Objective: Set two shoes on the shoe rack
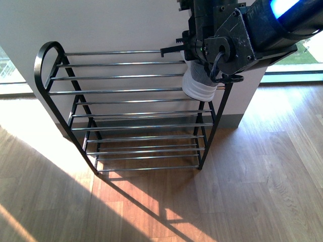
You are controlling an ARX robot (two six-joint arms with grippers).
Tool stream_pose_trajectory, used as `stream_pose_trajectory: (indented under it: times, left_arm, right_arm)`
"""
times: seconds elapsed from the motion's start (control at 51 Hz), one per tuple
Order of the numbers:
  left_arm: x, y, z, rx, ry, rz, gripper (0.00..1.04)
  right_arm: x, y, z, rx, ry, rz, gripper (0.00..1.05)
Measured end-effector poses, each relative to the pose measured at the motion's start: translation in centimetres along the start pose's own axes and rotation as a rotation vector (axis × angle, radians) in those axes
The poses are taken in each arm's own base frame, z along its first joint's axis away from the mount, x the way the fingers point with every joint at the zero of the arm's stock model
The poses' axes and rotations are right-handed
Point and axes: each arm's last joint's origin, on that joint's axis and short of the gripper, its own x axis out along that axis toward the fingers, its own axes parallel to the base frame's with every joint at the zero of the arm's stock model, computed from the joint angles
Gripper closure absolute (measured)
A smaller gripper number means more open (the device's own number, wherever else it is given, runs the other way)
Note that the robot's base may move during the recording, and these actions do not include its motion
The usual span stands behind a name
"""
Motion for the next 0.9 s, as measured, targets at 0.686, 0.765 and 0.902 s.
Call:
stream_pose_trajectory:
  times: [0.686,0.765,0.902]
  left_arm:
    - [0.0,0.0,0.0,0.0,0.0,0.0,1.03]
    - [0.0,0.0,0.0,0.0,0.0,0.0,1.03]
    - [0.0,0.0,0.0,0.0,0.0,0.0,1.03]
  right_arm:
    - [-2.0,-1.5,1.0,-0.062,-0.078,0.078,0.39]
    - [-4.6,-2.1,2.5,-0.04,-0.135,0.121,0.24]
    - [-8.9,-3.0,4.2,-0.004,-0.205,0.191,0.08]
